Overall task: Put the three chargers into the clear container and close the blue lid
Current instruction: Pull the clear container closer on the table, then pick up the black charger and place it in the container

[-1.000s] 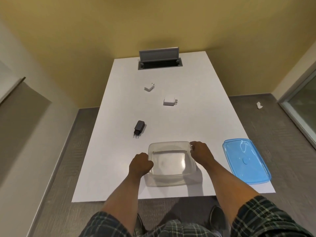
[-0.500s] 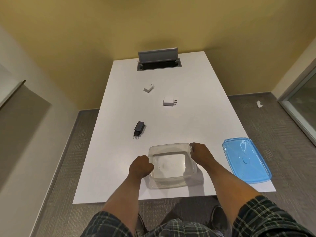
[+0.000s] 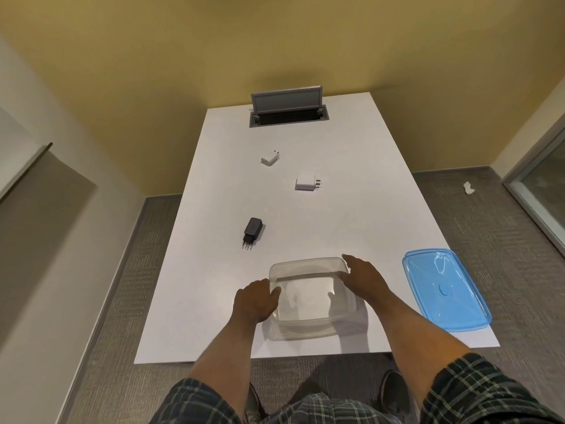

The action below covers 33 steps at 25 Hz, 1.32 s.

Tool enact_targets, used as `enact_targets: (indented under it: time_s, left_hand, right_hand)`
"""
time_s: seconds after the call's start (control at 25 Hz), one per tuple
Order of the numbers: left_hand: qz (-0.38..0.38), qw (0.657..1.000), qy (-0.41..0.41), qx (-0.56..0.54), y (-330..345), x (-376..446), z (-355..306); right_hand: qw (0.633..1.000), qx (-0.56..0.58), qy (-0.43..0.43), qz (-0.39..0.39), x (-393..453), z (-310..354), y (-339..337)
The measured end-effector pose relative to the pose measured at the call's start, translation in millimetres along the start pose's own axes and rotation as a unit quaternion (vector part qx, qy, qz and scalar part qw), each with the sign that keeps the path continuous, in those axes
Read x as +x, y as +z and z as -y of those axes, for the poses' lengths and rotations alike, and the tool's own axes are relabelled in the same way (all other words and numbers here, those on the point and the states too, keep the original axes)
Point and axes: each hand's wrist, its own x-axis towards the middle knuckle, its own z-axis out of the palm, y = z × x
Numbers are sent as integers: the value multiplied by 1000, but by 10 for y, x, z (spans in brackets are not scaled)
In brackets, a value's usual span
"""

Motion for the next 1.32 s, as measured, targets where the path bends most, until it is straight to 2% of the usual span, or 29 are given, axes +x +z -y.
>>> enact_targets:
  time_s: [0.08,0.28,0.56,0.84,1.04,1.16,1.32]
  left_hand:
    - [-39,999,16,-6,7,-1,2]
    - [-82,996,29,-23,-60,99,83]
    - [-147,988,19,39,-160,315,194]
    - [-146,989,-2,10,-321,615,332]
    - [-139,990,21,-22,-382,846,511]
    - [-140,990,28,-3,-370,975,628]
    - [-95,994,24,-40,-343,1151,779]
  right_hand:
    - [1000,-7,-6,-17,-1,41,26]
    - [996,-17,-49,-74,30,195,39]
    - [990,-80,-94,-66,228,490,44]
    - [977,-133,-151,-66,557,922,178]
    - [967,-162,-189,-56,848,1234,321]
    - [962,-175,-203,-56,1022,1396,414]
    - [952,-214,-215,-37,1217,1562,552]
